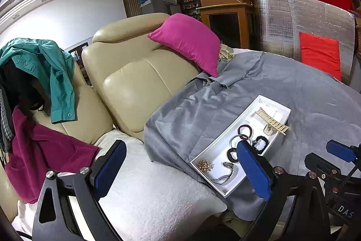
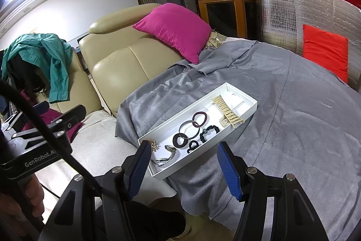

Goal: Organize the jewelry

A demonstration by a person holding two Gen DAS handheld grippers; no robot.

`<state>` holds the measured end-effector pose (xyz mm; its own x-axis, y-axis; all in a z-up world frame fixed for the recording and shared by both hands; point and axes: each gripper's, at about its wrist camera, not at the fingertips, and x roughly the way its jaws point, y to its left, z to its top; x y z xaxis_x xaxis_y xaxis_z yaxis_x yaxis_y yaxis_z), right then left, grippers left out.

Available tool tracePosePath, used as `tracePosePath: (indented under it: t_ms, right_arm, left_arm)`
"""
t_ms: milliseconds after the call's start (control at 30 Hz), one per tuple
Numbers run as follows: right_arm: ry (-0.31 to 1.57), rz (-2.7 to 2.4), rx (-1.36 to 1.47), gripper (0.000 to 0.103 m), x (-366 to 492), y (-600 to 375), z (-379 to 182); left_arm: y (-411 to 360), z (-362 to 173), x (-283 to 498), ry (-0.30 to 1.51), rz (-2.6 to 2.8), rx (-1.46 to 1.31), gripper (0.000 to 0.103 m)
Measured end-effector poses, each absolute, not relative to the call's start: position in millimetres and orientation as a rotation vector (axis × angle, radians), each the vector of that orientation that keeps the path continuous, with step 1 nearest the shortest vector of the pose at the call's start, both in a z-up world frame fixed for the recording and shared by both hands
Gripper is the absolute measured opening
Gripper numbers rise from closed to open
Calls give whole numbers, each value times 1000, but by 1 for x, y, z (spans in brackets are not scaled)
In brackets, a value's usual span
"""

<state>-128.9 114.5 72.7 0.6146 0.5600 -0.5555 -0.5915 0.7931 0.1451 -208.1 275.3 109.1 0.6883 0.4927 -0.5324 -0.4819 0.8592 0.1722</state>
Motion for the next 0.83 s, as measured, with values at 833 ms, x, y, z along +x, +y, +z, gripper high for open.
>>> tracePosePath:
  t_ms: [833]
  right_arm:
    - [674, 631, -36, 65, -99, 133, 61]
  left_arm:
    - [294, 96, -185, 618, 511, 18, 98]
